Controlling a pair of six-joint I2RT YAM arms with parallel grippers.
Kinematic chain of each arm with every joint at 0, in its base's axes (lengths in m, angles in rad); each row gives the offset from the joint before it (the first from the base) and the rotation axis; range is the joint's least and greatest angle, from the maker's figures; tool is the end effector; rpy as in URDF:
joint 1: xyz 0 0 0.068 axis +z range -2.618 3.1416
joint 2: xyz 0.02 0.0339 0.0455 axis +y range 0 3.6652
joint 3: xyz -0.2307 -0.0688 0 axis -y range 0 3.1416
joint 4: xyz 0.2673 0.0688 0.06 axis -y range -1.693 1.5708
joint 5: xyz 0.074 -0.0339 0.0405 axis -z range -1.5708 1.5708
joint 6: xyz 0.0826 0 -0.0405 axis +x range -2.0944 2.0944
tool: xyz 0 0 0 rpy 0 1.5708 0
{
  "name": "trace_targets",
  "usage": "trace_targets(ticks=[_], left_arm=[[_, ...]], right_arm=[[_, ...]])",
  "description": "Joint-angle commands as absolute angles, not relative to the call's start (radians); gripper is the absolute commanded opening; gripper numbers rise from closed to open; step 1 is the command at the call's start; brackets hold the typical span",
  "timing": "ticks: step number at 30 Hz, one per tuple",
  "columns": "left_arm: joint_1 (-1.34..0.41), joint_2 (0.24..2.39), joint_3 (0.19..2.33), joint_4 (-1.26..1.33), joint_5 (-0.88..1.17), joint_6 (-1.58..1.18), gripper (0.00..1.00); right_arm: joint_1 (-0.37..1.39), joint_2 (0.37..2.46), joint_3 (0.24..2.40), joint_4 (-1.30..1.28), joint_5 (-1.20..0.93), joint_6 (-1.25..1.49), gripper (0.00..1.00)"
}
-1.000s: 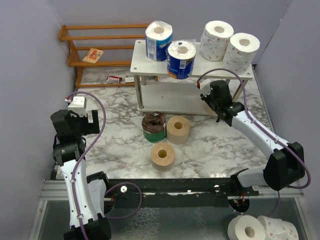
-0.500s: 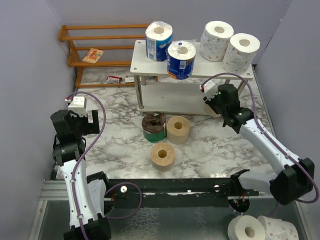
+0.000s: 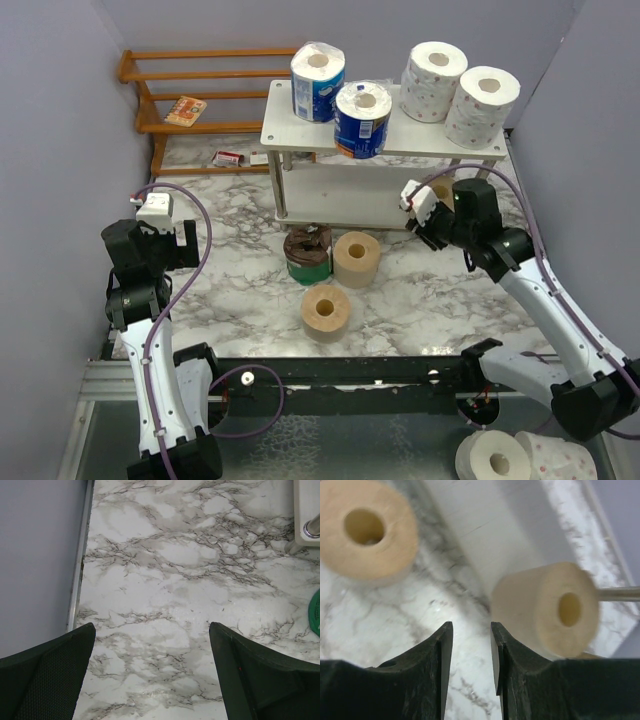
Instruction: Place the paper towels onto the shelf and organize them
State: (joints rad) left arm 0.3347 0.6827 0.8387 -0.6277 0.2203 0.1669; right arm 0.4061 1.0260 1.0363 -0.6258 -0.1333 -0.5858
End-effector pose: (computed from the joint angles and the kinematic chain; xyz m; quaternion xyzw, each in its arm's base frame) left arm 0.2264 0.0596 0.2896 -0.0138 0.8494 0.0380 0.5262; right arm 0.2661 0.1264 0.2836 -0.4486 0.7648 0.0178 0.4621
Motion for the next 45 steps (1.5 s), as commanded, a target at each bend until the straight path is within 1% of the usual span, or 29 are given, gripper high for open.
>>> trace_targets(ticks=[1,6,9,10,11,13,14,15,16,22,30,33,35,37,44,45], left_arm=[[0.342,0.684,0.832,-0.604,0.235,0.165,0.99],[0.344,0.686,0.831,-0.604,0.227,0.164,0.99],[0.344,0.682,0.827,-0.600,0.220,0.166,0.99],[0.343,0.683,0.827,-0.599,0.217,0.165,0.99],[0.343,0.684,0.827,-0.600,0.215,0.165,0.99],[0.345,0.684,0.827,-0.599,0.213,0.164,0.99],[0.347,0.682,0.826,-0.599,0.213,0.165,0.99],[0.348,0.681,0.825,-0.599,0.213,0.165,0.99],[0.350,0.681,0.825,-0.599,0.213,0.166,0.99],[0.356,0.681,0.826,-0.599,0.214,0.165,0.99],[0.359,0.680,0.825,-0.599,0.218,0.168,0.99],[0.359,0.680,0.825,-0.599,0.217,0.169,0.99],[0.359,0.675,0.825,-0.599,0.218,0.168,0.99],[0.359,0.669,0.824,-0.599,0.216,0.168,0.99],[0.359,0.659,0.824,-0.596,0.218,0.170,0.99],[0.359,0.658,0.824,-0.597,0.219,0.169,0.99]], right_arm=[[0.407,1.058,1.001,-0.877,-0.339,-0.684,0.37],[0.461,1.121,1.023,-0.954,-0.419,-0.706,0.37],[0.536,1.152,1.040,-0.929,-0.397,-0.685,0.37],[0.581,1.159,1.039,-0.911,-0.372,-0.679,0.39],[0.618,1.167,1.037,-0.890,-0.341,-0.674,0.43],[0.669,1.180,1.037,-0.852,-0.295,-0.669,0.57],[0.683,1.188,1.040,-0.834,-0.288,-0.669,0.84],[0.691,1.198,1.045,-0.825,-0.288,-0.670,0.98],[0.697,1.213,1.053,-0.821,-0.288,-0.670,1.00],[0.706,1.289,1.103,-0.776,-0.271,-0.660,1.00],[0.735,1.394,1.179,-0.757,-0.331,-0.663,1.00],[0.778,1.441,1.197,-0.734,-0.252,-0.666,1.00],[0.796,1.475,1.206,-0.718,-0.207,-0.666,0.98],[0.800,1.507,1.224,-0.718,-0.195,-0.661,0.96],[0.801,1.558,1.242,-0.685,-0.153,-0.651,0.96],[0.801,1.563,1.243,-0.679,-0.141,-0.651,0.94]])
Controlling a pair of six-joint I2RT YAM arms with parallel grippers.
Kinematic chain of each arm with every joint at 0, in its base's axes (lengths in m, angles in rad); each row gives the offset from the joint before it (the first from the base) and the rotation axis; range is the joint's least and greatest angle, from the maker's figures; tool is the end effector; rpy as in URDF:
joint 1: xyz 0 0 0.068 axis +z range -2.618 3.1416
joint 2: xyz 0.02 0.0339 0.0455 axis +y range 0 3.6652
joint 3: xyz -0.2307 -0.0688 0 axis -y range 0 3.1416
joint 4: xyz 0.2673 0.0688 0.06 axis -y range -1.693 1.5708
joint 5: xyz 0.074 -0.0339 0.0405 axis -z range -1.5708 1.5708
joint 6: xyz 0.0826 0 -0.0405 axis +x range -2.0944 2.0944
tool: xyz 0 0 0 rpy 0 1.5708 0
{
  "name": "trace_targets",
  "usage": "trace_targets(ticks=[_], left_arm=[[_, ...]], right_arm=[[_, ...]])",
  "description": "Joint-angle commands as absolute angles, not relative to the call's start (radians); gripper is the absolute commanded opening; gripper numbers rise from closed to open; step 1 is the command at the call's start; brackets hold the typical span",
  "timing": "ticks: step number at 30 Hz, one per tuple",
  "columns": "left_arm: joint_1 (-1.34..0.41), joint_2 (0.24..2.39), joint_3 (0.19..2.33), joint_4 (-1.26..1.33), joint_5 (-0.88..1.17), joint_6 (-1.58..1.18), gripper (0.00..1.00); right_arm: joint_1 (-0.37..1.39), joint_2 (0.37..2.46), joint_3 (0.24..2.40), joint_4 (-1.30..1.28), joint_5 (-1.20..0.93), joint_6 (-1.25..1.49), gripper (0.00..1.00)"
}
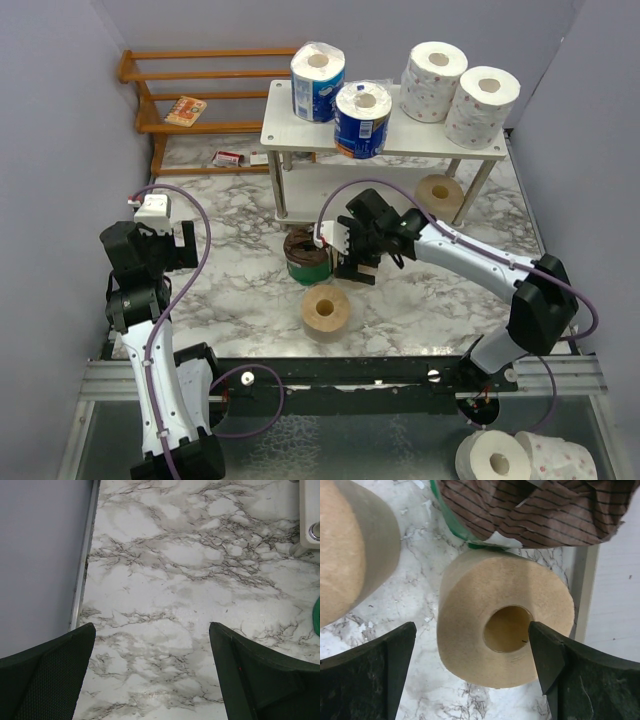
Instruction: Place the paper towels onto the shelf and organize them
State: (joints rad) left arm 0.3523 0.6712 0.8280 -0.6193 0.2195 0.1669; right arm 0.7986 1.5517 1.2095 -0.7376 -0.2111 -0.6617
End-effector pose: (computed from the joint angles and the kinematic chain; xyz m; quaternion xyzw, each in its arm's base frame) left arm 0.2243 0.0633 0.2890 -0.0209 0.8469 0.0442 0.5294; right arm 0.2391 0.2703 0.1745 -0.6625 0.7016 0.1185 0.2341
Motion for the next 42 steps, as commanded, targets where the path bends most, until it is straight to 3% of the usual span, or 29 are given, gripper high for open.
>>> trace_targets(ticks=[1,5,9,16,19,37,40,42], left_arm=[[0.358,0.657,0.824,-0.597,0.219,0.170,0.99],[0.359,0.656,0.824,-0.597,0.222,0.172,0.99],[0.358,0.656,0.825,-0.598,0.222,0.172,0.99],[0.359,0.649,0.824,-0.596,0.222,0.171,0.99],[0.359,0.648,0.824,-0.597,0.222,0.172,0.99],[0.359,0.649,0.825,-0.596,0.223,0.173,0.99],[0.359,0.648,0.824,-0.597,0.224,0.172,0.99],[0.359,0.647,0.825,-0.597,0.224,0.172,0.99]], right_arm=[[0.800,1.568,1.245,-0.677,-0.129,-0.649,0.93],[0.802,1.581,1.258,-0.683,-0.119,-0.637,0.79],[0.801,1.589,1.271,-0.709,-0.103,-0.632,0.55],[0.802,1.579,1.264,-0.775,-0.104,-0.637,0.51],[0.802,1.576,1.246,-0.779,-0.097,-0.631,0.35],[0.802,1.601,1.169,-0.718,-0.068,-0.620,0.47],[0.802,1.602,1.146,-0.699,-0.065,-0.612,0.46],[0.803,1.598,1.139,-0.690,-0.060,-0.608,0.38]])
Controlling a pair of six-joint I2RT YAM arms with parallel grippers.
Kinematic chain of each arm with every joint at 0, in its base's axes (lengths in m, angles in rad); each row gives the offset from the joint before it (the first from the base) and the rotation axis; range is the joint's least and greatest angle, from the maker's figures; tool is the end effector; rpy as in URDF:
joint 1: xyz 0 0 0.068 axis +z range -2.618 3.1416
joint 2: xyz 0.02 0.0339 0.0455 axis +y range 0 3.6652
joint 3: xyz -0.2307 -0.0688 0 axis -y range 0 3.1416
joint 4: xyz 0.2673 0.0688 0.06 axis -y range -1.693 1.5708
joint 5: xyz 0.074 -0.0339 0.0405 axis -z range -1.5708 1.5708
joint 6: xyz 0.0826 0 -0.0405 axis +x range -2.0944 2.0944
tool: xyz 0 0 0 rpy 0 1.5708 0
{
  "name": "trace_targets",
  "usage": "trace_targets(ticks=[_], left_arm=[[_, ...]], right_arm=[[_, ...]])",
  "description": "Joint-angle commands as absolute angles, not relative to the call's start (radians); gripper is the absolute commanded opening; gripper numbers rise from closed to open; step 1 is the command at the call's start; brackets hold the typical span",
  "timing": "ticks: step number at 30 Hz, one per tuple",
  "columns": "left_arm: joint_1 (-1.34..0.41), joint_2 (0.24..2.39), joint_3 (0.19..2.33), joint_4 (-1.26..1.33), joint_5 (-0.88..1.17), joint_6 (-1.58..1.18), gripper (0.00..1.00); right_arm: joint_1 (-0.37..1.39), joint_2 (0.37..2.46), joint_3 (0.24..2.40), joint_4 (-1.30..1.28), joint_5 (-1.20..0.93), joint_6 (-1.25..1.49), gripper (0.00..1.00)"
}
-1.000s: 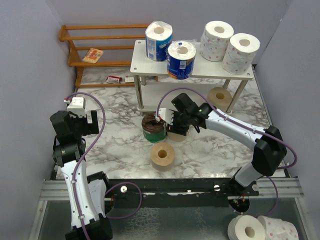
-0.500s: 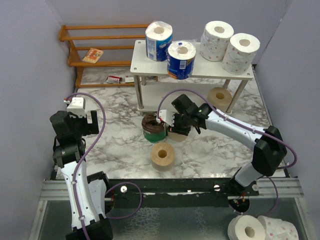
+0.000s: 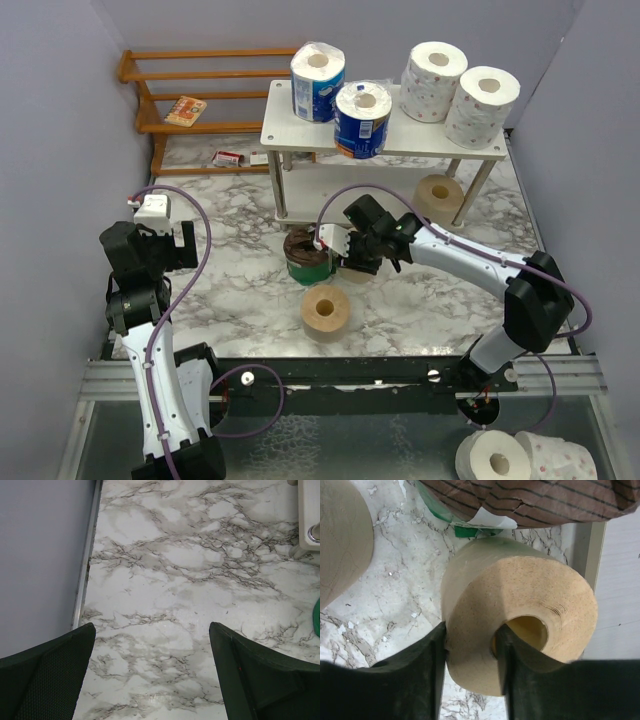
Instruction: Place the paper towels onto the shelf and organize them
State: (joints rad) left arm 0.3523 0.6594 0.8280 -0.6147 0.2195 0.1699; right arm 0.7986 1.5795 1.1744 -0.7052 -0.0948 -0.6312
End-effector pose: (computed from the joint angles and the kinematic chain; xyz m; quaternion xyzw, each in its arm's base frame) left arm 0.2226 0.0627 0.2921 -0.0184 0.8427 0.0473 0.5359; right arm 0.2461 0.2639 0.1540 -0.6457 0.7273 0.0650 0.2233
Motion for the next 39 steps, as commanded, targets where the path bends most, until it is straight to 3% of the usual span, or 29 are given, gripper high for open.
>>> trace_targets(ticks=[1,4,5,23,30,39], left_arm=[[0.359,0.649,0.824,-0.597,0.225,0.173,0.99],[0.359,0.650,0.824,-0.598,0.225,0.173,0.99],[0.359,0.649,0.824,-0.597,0.225,0.173,0.99],[0.359,0.662,0.826,-0.597,0.222,0.170,0.99],[0.360,0.674,0.828,-0.601,0.230,0.166,0.99],[0.362,0.675,0.828,-0.602,0.238,0.170,0.99]], right_arm=[[0.804,1.598,1.138,-0.686,-0.055,-0.606,0.32],[0.803,1.601,1.137,-0.680,-0.034,-0.602,0.04],[0.804,1.599,1.138,-0.678,-0.026,-0.601,0.01],[0.803,1.342,1.230,-0.791,0.177,-0.603,0.01],[0.798,1.329,1.160,-0.691,0.274,-0.634,0.01],[0.742,1.389,1.224,-0.526,0.270,-0.650,0.01]])
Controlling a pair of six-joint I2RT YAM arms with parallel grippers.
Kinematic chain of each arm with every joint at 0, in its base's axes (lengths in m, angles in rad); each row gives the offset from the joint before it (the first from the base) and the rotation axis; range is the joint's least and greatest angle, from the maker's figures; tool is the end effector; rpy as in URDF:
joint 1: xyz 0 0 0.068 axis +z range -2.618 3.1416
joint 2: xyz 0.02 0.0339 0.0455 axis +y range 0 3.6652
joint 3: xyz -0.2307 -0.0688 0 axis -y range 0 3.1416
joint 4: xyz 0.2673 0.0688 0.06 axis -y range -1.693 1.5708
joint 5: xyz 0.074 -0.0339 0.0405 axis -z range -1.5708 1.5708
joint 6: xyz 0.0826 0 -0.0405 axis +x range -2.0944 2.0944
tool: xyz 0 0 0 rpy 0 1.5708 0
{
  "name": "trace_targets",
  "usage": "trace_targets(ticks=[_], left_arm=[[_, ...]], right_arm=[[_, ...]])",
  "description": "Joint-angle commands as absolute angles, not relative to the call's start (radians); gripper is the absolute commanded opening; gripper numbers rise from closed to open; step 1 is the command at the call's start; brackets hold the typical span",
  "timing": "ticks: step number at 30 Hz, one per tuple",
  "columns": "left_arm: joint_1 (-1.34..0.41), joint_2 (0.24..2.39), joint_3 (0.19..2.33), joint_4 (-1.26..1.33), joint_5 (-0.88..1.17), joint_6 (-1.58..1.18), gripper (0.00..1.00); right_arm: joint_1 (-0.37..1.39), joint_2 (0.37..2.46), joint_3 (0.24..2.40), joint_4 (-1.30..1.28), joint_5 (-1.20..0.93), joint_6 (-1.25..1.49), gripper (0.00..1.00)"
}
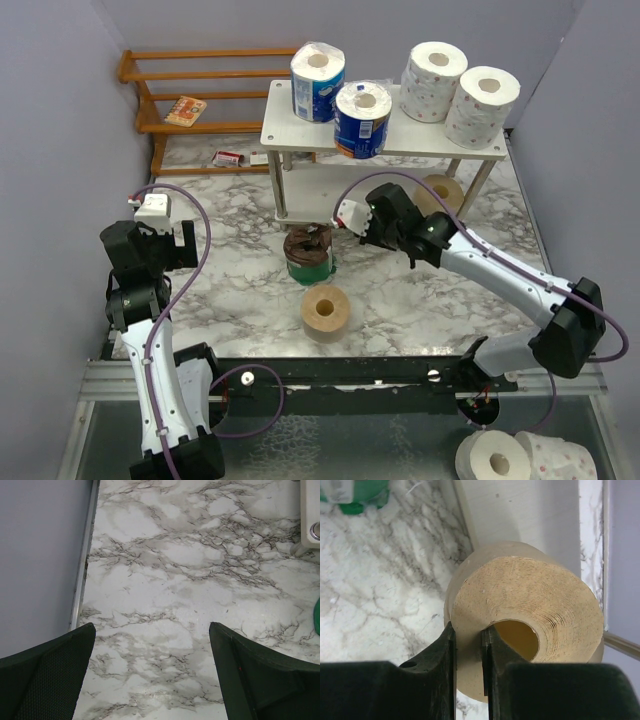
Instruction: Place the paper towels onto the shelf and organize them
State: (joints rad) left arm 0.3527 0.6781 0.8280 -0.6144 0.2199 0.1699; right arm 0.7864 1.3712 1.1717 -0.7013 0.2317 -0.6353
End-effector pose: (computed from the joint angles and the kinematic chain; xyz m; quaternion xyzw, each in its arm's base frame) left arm 0.2257 0.0639 0.2882 -0.0198 0.8475 0.0447 0.5286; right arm 0.2564 0.2301 0.2244 -0.5833 0.7357 -0.0842 0.3339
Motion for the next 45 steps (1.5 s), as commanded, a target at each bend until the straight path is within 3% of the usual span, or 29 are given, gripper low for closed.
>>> trace_targets(ticks=[1,16,18,20,22,36,45], left_arm=[[0.361,0.676,0.828,-0.602,0.237,0.170,0.99],[0.362,0.671,0.828,-0.602,0.237,0.170,0.99],[0.363,0.672,0.828,-0.602,0.238,0.171,0.99],[0.362,0.673,0.828,-0.602,0.237,0.170,0.99],[0.362,0.671,0.829,-0.602,0.237,0.171,0.99],[0.362,0.672,0.828,-0.601,0.233,0.173,0.99],[0.361,0.667,0.826,-0.601,0.229,0.173,0.99]], right_arm=[[0.726,1.401,1.236,-0.515,0.260,-0.637,0.01],[0.651,1.492,1.223,-0.379,0.237,-0.513,0.01],[0.645,1.498,1.216,-0.369,0.239,-0.511,0.07],[0.642,1.505,1.210,-0.367,0.240,-0.512,0.23],[0.639,1.506,1.198,-0.362,0.243,-0.516,0.30],[0.637,1.472,1.125,-0.249,0.344,-0.576,0.43],[0.638,1.348,1.086,-0.206,0.336,-0.606,0.64]])
